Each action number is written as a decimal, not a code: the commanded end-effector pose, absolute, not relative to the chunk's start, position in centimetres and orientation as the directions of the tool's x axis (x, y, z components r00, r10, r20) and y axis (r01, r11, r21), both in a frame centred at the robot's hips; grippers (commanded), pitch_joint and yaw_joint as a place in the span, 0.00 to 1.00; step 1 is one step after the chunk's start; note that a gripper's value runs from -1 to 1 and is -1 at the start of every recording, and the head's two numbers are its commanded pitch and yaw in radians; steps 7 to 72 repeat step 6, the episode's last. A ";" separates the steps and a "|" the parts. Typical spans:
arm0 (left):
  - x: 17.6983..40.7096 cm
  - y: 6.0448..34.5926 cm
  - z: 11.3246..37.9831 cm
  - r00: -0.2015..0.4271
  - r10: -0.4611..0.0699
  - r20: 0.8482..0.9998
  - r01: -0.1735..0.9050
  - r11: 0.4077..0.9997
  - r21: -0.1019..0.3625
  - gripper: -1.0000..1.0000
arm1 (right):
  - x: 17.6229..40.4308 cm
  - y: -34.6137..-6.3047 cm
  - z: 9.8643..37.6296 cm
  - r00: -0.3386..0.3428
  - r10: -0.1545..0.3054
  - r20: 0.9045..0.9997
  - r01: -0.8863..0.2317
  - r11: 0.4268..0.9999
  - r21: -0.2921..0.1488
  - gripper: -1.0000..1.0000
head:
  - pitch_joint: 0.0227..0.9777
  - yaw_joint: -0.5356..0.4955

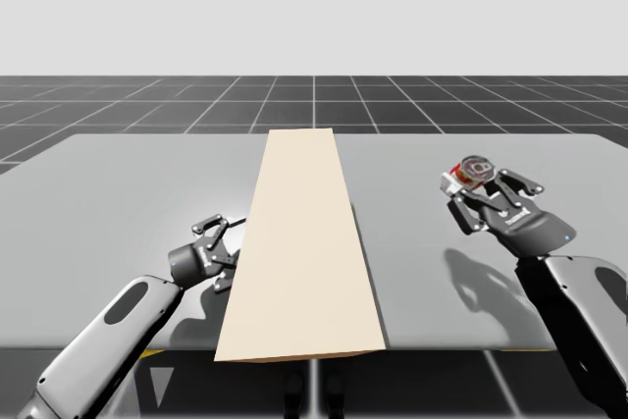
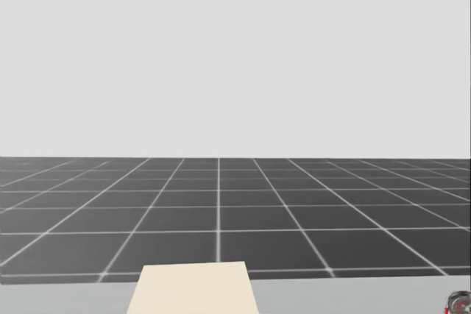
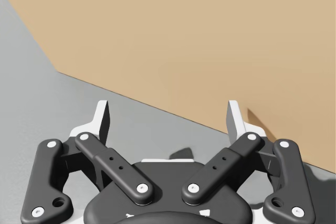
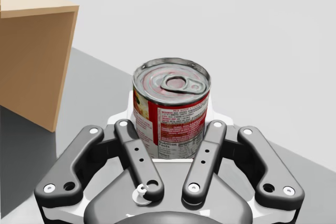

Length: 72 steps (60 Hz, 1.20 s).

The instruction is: Retrieve the object from inside the box.

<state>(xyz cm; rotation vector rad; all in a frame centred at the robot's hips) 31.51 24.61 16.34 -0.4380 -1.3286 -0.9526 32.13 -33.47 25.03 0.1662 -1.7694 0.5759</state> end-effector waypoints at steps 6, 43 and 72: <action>31.6 24.7 16.3 -0.045 -0.328 0.943 0.786 0.571 0.236 0.00 | 34.3 -34.2 36.9 -0.510 0.180 0.841 -0.189 0.931 -0.314 1.00 | 0.07 0.47; 31.6 24.7 16.3 -0.045 -0.328 0.943 0.786 0.571 0.236 0.00 | 34.3 -34.2 36.9 -0.510 0.180 0.841 -0.189 0.931 -0.314 1.00 | 0.07 0.47; 31.6 24.7 16.3 -0.045 -0.328 0.943 0.786 0.571 0.236 0.00 | 34.3 -34.2 36.9 -0.510 0.180 0.841 -0.189 0.931 -0.314 1.00 | 0.07 0.47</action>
